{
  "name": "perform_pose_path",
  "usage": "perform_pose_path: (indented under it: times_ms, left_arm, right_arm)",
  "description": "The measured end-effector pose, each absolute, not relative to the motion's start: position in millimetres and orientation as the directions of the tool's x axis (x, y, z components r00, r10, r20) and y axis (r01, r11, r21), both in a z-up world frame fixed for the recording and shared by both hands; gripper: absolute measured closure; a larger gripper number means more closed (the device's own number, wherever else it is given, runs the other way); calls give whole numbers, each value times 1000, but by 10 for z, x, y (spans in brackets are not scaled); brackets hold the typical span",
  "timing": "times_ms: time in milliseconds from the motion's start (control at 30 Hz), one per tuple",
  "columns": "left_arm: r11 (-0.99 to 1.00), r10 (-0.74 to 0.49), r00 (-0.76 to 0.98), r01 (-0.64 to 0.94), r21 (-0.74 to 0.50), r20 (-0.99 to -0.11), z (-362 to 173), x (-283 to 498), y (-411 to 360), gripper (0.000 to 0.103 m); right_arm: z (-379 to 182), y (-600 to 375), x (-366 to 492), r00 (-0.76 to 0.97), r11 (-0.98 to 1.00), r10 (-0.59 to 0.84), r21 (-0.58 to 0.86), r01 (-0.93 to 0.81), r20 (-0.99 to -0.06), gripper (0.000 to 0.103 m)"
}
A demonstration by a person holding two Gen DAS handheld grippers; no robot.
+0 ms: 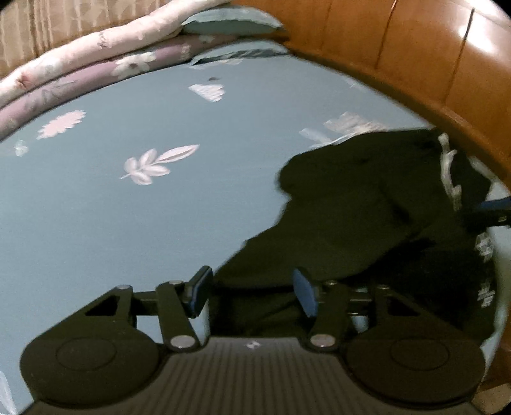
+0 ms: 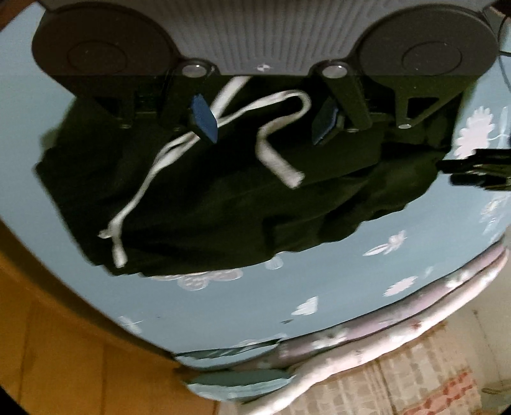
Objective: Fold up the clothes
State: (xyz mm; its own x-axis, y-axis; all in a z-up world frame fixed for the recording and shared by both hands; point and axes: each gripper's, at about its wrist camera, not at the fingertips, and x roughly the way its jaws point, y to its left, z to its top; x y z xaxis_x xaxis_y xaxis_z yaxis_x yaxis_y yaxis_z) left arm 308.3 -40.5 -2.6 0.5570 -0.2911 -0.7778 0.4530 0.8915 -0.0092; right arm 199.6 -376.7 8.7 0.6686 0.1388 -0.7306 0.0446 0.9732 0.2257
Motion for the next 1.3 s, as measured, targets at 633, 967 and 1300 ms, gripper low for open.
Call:
perform_pose_path:
  times_ms: [633,967,1300]
  left_arm:
    - [960,-211,535,269,-72,-818,-114,2845,-228,33]
    - [956,-286,450,199,-217,-846,-399,2818,-59,36]
    - [937,-341,536,264,-230,-773,-100,2983,186,98]
  right_arm:
    - [374,-3705,2298,672,922,379,320,-216,-637,30]
    - [311,-3545,2306,648,915,395,341,-216,-651,30]
    - [361,-3447,2049,690,954,262,290,-78,-675,30]
